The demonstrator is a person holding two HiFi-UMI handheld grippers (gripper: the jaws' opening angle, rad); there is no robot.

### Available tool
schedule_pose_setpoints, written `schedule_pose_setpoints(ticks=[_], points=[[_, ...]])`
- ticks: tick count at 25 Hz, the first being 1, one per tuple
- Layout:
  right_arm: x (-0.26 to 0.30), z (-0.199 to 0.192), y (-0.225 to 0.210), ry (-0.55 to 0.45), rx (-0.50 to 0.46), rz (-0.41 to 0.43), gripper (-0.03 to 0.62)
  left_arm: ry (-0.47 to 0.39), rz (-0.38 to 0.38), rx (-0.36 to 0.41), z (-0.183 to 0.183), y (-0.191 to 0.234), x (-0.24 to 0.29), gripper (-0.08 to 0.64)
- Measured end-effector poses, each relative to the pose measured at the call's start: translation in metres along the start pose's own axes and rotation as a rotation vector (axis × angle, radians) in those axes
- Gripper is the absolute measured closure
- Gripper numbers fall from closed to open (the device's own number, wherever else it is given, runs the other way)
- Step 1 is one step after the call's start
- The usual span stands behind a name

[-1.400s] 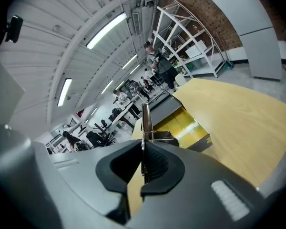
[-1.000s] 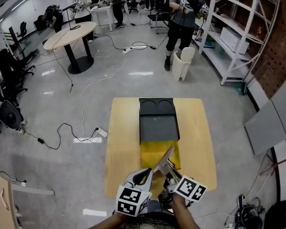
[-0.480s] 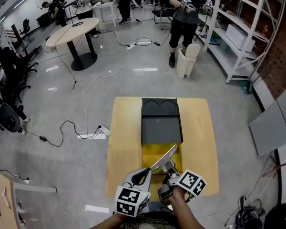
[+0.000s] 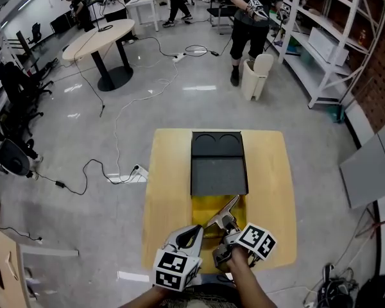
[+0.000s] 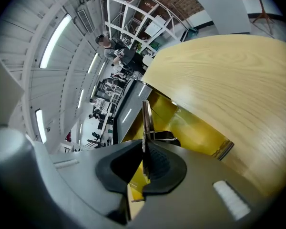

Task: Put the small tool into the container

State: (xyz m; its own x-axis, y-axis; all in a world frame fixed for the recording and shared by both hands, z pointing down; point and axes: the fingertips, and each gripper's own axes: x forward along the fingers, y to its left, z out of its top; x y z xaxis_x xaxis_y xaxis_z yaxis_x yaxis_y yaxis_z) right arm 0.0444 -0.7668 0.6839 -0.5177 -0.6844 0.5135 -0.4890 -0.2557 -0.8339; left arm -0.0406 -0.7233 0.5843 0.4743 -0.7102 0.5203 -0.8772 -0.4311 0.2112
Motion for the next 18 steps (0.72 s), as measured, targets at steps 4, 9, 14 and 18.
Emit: schedule_pose_setpoints(ticks=[4,9,14,18], points=[[0.017,-0.003,0.01,0.033,-0.022,0.005,0.542,0.002,0.002,-0.002,0.003,0.015,0.008,0.551],[0.021,-0.006,0.018,0.044,0.016,0.012,0.526,0.006,0.001,-0.004,0.009,0.024,0.009,0.551],[0.021,0.0,0.009,0.048,0.076,0.0,0.584,0.008,0.0,-0.009,0.013,0.02,0.018,0.551],[0.019,-0.005,0.011,0.067,0.049,0.019,0.535,0.008,0.002,-0.011,0.007,0.02,0.013,0.551]])
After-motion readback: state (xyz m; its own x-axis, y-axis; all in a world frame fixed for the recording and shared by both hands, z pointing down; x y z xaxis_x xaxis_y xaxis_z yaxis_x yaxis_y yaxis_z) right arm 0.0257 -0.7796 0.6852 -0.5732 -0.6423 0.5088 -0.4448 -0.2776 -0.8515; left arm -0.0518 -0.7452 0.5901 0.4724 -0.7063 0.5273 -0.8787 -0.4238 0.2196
